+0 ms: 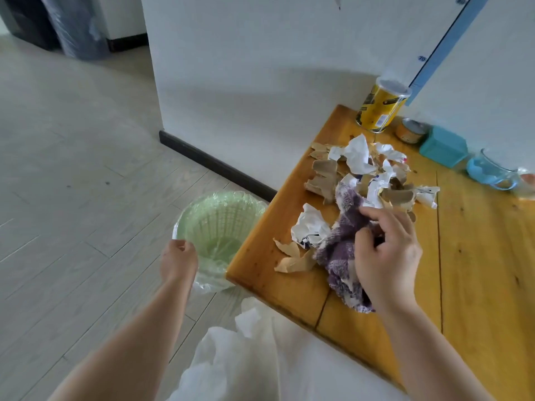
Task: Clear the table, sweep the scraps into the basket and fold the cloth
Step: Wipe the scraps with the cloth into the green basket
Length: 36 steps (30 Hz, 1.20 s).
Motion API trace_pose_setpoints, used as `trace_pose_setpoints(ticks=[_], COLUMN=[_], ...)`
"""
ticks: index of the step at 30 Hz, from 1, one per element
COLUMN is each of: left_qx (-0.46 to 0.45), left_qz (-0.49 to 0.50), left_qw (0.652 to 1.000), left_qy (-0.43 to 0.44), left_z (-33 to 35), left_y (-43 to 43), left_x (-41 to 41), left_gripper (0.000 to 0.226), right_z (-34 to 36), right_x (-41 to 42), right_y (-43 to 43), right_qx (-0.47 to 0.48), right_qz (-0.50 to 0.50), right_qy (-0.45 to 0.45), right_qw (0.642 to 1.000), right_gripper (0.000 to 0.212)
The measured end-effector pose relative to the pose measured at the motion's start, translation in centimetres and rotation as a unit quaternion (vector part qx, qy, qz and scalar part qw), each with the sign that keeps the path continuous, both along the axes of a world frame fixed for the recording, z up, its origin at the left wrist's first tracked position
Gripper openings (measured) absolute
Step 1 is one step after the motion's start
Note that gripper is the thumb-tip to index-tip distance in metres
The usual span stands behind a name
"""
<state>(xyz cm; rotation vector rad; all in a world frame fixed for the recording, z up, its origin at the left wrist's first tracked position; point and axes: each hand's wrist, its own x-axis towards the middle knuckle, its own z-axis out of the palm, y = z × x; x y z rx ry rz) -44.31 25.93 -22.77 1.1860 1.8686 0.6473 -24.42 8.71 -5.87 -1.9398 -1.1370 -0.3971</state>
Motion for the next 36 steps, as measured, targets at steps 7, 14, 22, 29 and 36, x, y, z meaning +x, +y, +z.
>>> trace_pose_setpoints(ticks=[7,14,22,29,36], left_qx=[-0.126,-0.241,-0.219,-0.147,-0.077], left_qz=[-0.013,0.126,0.075,0.11,0.142], left_qw=[0.991,0.961,0.971,0.967,0.965], left_qy=[0.043,-0.043,-0.057,-0.177,-0.205], left_z=[-5.7,-7.8,-7.9,-4.5,-1.6], left_y=[3.2,4.3,4.1,4.5,2.7], left_x=[1.9,3.2,3.1,4.4,2.3], left_gripper=[0.063,0.056,0.036,0.032,0.028], right_z=[-0.8,-1.3,-1.2,-1.4,-1.7], right_x=[0.8,1.1,1.2,1.2,1.1], right_y=[1.2,1.6,2.2,2.4,2.6], right_qx=[-0.054,-0.078,-0.106,-0.098,-0.082], right_qz=[0.038,0.055,0.044,0.036,0.023], right_qy=[-0.044,-0.07,-0.096,-0.099,-0.104], right_qw=[0.997,0.993,0.989,0.99,0.991], right_gripper=[0.032,0.032,0.033,0.034,0.035])
